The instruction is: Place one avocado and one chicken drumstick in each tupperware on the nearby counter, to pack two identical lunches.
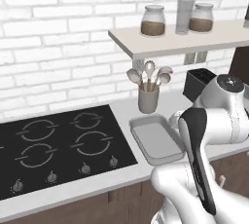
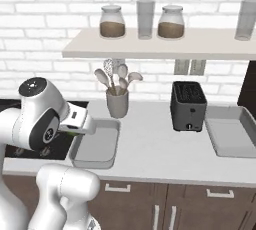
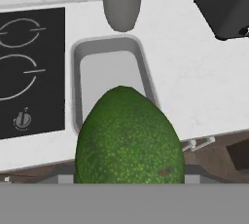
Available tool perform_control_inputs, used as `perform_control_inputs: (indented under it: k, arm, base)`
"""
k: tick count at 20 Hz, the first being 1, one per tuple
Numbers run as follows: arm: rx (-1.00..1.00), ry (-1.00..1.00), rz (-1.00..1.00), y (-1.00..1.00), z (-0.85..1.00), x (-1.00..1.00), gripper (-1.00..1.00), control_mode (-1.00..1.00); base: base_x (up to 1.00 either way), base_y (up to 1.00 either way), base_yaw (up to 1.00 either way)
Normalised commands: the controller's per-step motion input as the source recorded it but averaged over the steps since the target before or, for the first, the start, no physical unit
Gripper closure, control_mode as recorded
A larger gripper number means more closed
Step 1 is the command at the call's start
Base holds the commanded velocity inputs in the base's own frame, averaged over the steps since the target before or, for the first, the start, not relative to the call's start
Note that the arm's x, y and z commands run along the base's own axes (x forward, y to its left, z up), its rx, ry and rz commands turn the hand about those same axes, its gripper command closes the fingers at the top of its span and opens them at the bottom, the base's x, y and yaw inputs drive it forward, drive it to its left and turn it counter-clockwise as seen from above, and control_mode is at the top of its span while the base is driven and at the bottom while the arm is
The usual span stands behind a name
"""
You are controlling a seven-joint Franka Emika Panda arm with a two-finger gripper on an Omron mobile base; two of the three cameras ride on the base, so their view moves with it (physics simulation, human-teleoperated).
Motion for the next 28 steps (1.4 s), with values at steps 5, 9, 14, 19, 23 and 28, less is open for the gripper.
perform_control_inputs:
  k: [5, 9, 14, 19, 23, 28]
  arm:
    - [0.00, 0.00, 0.00, 0.00, 0.00, 0.00, 1.00, 1.00]
    - [0.00, 0.00, 0.00, 0.00, 0.00, 0.00, 1.00, 1.00]
    - [-0.02, 0.05, 0.02, 0.15, -0.11, 0.42, 1.00, -1.00]
    - [0.00, 0.23, 0.09, 0.16, -0.46, 0.97, 1.00, -1.00]
    - [0.00, 0.30, 0.08, 0.01, -0.61, 1.00, 1.00, -1.00]
    - [-0.01, 0.15, 0.02, 0.00, -0.73, 0.90, 1.00, -1.00]
  base:
    - [0.35, 0.28, -0.05]
    - [0.28, 0.14, 0.00]
    - [0.15, 0.03, 0.00]
    - [0.00, 0.00, 0.00]
    - [0.00, 0.00, 0.00]
    - [0.00, 0.00, 0.00]
